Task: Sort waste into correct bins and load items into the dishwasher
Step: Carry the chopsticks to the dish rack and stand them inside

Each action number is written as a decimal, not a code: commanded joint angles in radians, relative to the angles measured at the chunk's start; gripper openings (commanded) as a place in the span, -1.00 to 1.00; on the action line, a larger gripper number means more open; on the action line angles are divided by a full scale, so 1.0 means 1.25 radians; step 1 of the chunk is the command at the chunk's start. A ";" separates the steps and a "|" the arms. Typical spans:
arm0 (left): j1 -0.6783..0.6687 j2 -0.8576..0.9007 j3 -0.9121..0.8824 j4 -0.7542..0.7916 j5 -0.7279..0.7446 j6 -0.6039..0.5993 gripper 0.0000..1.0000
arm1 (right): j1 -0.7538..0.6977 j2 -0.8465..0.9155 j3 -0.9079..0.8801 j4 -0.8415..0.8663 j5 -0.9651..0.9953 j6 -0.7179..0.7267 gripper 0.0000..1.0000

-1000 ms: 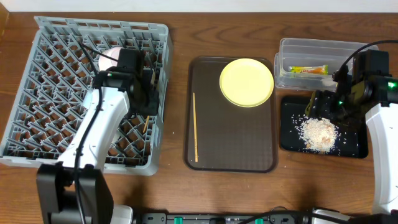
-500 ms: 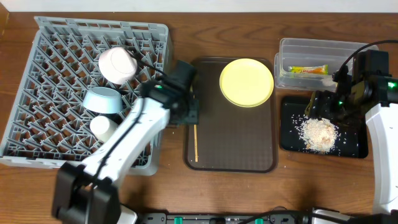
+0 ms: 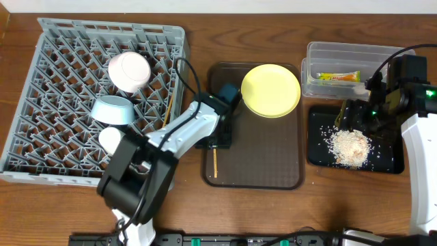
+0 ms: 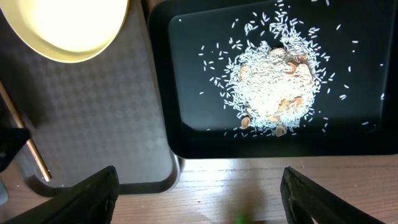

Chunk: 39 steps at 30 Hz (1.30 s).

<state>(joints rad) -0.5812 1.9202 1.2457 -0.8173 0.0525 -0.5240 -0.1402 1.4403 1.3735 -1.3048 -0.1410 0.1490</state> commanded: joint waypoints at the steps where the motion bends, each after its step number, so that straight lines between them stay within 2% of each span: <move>1: -0.001 0.033 0.015 0.000 -0.006 -0.010 0.03 | -0.009 -0.012 0.006 0.000 0.002 -0.007 0.63; 5: -0.004 0.053 0.015 0.010 -0.006 -0.010 0.00 | -0.009 -0.012 0.006 0.000 0.002 -0.007 0.63; 6: -0.005 0.055 0.015 0.013 -0.006 -0.010 -0.07 | -0.009 -0.012 0.006 0.000 0.002 -0.007 0.63; 11: -0.006 0.060 0.015 0.030 -0.006 -0.010 -0.70 | -0.009 -0.012 0.006 0.000 0.005 -0.007 0.63; 14: -0.006 0.060 0.015 0.031 -0.006 -0.010 -0.81 | -0.009 -0.012 0.006 -0.001 0.005 -0.007 0.63; 20: -0.006 0.057 0.016 0.033 -0.007 -0.009 -0.85 | -0.009 -0.012 0.006 -0.001 0.005 -0.007 0.63; 26: -0.003 0.014 0.041 0.023 -0.007 0.054 -0.85 | -0.009 -0.012 0.006 -0.001 0.005 -0.007 0.63; 29: 0.004 -0.038 0.057 0.015 -0.008 0.077 -0.85 | -0.009 -0.012 0.006 -0.002 0.005 -0.007 0.63; 33: 0.037 -0.163 0.063 -0.005 -0.008 0.172 -0.85 | -0.009 -0.012 0.006 -0.004 0.005 -0.007 0.63; 39: 0.161 -0.327 0.067 -0.059 -0.007 0.282 -0.85 | -0.009 -0.012 0.006 -0.004 0.005 -0.007 0.63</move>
<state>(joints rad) -0.4633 1.5978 1.3140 -0.8604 0.0616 -0.2985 -0.1402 1.4403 1.3735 -1.3094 -0.1406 0.1490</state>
